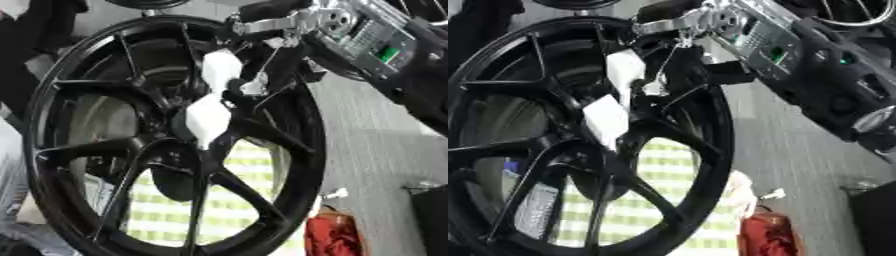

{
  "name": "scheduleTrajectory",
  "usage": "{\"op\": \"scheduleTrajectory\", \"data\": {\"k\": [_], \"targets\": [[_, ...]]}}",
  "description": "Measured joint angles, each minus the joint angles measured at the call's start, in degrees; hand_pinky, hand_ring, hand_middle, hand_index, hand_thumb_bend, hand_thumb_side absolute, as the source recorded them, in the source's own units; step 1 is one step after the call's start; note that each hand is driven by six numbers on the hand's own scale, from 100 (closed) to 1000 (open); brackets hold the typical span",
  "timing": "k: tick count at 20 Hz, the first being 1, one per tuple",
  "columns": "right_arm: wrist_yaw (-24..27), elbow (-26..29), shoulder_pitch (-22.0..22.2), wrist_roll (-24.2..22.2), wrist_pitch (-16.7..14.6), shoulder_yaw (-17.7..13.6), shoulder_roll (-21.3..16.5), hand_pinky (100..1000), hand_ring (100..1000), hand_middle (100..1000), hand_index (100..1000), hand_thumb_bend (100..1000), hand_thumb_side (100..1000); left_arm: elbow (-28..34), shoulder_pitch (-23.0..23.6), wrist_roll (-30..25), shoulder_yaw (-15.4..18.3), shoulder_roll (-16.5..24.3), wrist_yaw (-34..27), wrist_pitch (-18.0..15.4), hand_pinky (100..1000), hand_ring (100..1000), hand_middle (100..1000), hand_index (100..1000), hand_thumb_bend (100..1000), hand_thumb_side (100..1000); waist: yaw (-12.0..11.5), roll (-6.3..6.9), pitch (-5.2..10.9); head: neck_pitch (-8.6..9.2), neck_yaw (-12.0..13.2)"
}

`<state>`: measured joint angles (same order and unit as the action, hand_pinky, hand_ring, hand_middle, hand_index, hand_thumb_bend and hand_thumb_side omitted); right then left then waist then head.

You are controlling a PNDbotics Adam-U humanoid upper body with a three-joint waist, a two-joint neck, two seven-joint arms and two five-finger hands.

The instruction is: Pull the pin out of the wheel hub.

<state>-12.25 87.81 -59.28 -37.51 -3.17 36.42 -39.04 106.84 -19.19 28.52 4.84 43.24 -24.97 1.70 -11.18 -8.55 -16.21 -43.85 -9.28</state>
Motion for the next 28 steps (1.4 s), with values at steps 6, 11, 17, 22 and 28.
{"op": "scheduleTrajectory", "data": {"k": [6,11,17,22,28], "targets": [[4.5,2.4,-2.2,0.4,2.6,-1.9,-0.4,823,640,397,419,100,100,-0.4,0.5,0.5,0.4,0.0,-0.3,0.0,831,744,662,744,222,723,0.7,0.01,1.36,0.0,0.0],[5.9,5.1,-3.6,1.9,4.8,-5.5,-2.6,839,645,388,411,100,100,-0.7,1.0,0.8,0.7,0.0,-0.3,0.0,831,744,661,744,224,721,1.4,0.24,2.16,0.0,0.0],[7.4,7.5,-4.1,5.4,7.0,-11.3,-6.1,862,663,400,425,117,100,-0.9,1.6,1.3,1.1,0.0,-0.3,-0.1,831,745,661,744,223,719,2.7,0.47,2.88,0.0,0.6],[5.0,7.0,3.4,8.4,7.4,-17.1,-13.1,875,682,428,447,130,100,-1.0,2.2,1.6,1.4,0.0,-0.3,-0.2,832,745,661,745,223,718,3.5,0.69,3.08,0.0,1.6],[3.0,4.8,19.0,15.3,7.6,-26.3,-22.6,875,693,451,465,100,100,-1.0,2.8,2.1,1.9,0.1,-0.2,-0.4,831,745,661,744,220,716,3.9,2.09,2.71,0.0,3.0]]}}
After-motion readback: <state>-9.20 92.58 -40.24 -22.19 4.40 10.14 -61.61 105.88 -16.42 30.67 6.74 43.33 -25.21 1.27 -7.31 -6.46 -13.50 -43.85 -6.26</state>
